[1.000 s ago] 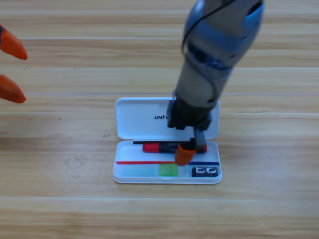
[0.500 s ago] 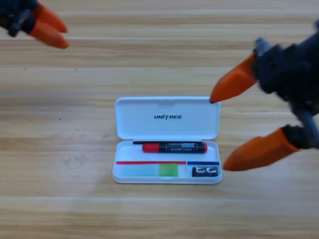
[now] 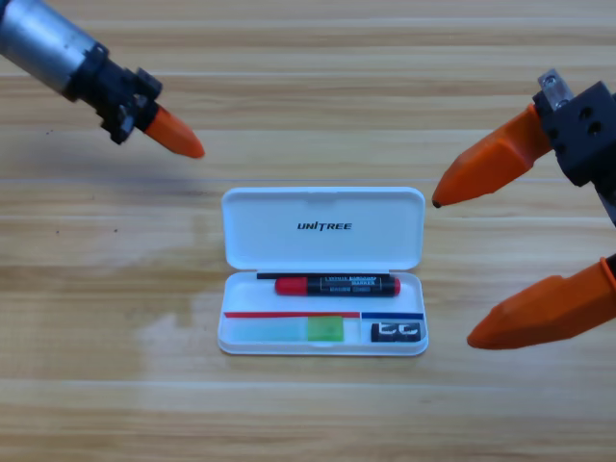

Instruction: Clean up eraser and pencils

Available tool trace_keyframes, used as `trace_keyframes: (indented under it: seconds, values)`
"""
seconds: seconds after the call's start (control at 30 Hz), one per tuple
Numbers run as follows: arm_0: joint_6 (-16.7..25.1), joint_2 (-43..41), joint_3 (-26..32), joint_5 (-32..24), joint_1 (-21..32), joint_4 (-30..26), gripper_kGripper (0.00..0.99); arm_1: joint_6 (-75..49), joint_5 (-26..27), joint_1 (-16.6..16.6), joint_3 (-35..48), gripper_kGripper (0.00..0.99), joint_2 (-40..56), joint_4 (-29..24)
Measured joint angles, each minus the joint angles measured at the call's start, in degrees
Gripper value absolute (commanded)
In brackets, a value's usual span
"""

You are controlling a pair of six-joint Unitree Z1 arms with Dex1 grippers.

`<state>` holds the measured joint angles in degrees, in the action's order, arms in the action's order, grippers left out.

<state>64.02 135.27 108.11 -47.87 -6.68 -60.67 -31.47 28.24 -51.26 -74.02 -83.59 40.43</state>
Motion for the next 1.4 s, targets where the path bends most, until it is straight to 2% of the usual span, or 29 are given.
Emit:
trace_keyframes:
  seconds: [0.17,0.67,1.4]
  values:
    - [3.2,6.8,7.9,-2.0,-2.1,-9.4,0.0,0.0,0.5,0.0,1.4,0.99,0.0,-0.6]
    - [3.3,8.9,8.5,-4.5,-9.8,-11.9,0.0,0.5,0.7,0.1,2.6,0.99,0.0,-1.3]
    - [3.7,2.5,-0.5,-4.2,-13.9,-11.9,0.0,1.2,1.0,0.1,2.5,0.99,-0.1,-1.3]
